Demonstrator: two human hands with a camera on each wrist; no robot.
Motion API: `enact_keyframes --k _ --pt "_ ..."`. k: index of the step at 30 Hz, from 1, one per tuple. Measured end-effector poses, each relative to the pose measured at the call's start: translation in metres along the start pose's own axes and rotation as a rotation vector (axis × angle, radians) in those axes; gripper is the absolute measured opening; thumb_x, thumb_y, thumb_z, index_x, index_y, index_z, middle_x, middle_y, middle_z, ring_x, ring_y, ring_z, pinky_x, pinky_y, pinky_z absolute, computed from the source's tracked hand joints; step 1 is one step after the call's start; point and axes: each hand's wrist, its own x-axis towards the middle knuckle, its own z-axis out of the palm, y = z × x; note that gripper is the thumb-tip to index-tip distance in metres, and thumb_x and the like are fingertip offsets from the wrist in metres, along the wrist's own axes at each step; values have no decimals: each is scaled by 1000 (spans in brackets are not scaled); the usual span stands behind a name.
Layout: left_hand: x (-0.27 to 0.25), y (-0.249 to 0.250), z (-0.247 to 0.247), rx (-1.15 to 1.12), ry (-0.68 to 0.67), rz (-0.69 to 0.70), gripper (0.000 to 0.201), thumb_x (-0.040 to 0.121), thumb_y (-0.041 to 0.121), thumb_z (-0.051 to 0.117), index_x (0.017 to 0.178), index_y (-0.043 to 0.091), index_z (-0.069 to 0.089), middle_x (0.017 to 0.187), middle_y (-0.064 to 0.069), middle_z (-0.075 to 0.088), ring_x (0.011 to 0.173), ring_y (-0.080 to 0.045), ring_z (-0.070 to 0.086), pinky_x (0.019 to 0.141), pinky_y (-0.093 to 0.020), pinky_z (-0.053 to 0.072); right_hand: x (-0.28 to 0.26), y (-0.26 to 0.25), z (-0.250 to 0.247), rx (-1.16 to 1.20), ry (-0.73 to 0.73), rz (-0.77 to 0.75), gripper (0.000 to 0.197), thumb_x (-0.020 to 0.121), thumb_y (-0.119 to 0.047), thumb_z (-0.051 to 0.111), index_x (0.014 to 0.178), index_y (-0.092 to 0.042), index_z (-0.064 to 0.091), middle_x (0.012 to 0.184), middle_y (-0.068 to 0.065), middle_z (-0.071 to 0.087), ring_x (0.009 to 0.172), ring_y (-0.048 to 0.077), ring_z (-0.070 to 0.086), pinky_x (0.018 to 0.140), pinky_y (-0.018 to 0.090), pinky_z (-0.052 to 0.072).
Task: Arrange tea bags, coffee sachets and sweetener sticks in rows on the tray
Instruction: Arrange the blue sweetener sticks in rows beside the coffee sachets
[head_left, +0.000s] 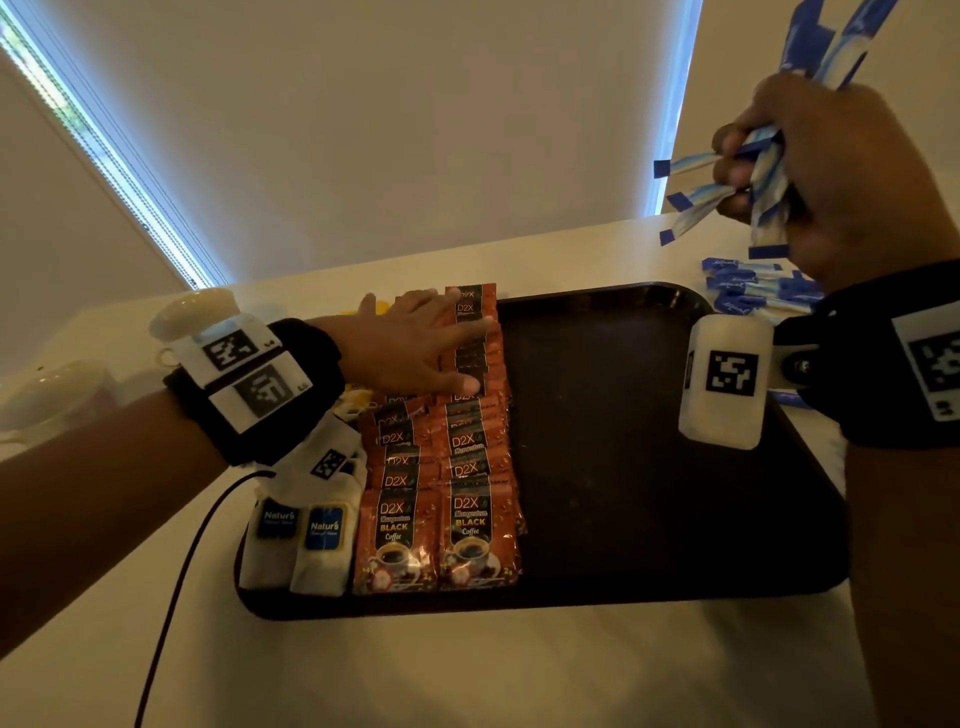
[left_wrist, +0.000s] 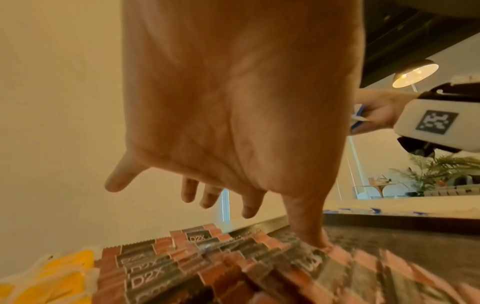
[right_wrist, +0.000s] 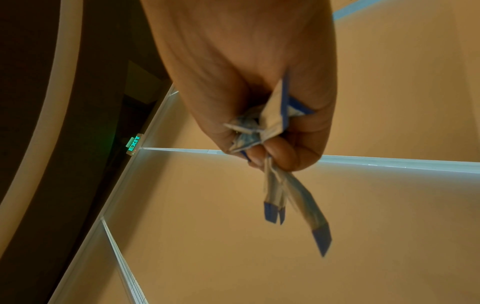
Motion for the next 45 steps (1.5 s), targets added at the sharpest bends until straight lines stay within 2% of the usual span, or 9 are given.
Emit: enact_keyframes --k 6,12,21,25,29,33,37,41,45 --pt "4 2 4 -36 14 -1 91 67 79 20 146 45 -8 158 -2 -16 145 -26 -13 110 -68 2 -1 0 1 -13 0 -5 28 91 -10 38 64 -16 38 61 -4 47 45 7 41 43 20 36" --pt "6 -7 4 -76 66 -46 74 87 66 33 148 42 -2 159 -2 -13 145 -26 -11 111 -66 2 0 0 2 -9 -13 9 27 91 -10 38 64 -16 39 62 -4 48 45 7 42 43 19 36" --pt "-6 -33 3 -137 47 -35 111 53 96 21 147 44 -4 159 -3 -11 145 -28 -9 109 -66 6 1 2 2 -15 -2 1 26 91 -11 39 65 -16 39 62 -3 48 45 6 43 42 19 37" --pt "-10 -51 9 -70 7 -87 104 70 69 57 148 39 -4 159 -4 -11 145 -28 -8 111 -60 8 -1 2 4 -12 -3 0 25 90 -10 39 66 -16 38 63 -2 47 45 8 42 42 19 37" --pt "-9 -48 16 -131 66 -83 106 66 76 54 149 37 1 159 -4 -6 145 -26 -5 112 -60 8 -4 3 14 -19 -18 31 22 90 -11 40 69 -16 39 62 -1 49 43 7 42 43 17 35" --pt "-18 -51 -5 -391 355 -20 120 52 98 27 149 30 16 156 -6 20 143 -26 15 112 -50 17 -10 9 34 35 -130 106 23 92 -11 41 71 -16 39 59 -2 49 42 8 40 40 17 33" --pt "-38 -33 -32 -758 622 40 74 82 69 42 144 30 29 145 2 39 127 -8 37 98 -30 32 -19 16 62 110 -282 202 23 93 -11 40 71 -15 39 57 -1 48 43 9 36 37 17 30" --pt "-48 -2 -41 -942 463 195 81 71 75 48 141 37 29 131 8 55 114 -7 54 94 -34 47 -34 23 84 188 -348 219 21 94 -8 39 75 -16 40 56 0 46 43 9 34 38 17 30" --pt "-43 26 -38 -1039 349 335 74 75 50 60 139 24 31 110 9 62 90 -4 67 72 -20 56 -41 36 96 141 -316 210 26 94 -12 42 69 -10 47 57 5 43 44 12 40 44 21 37"
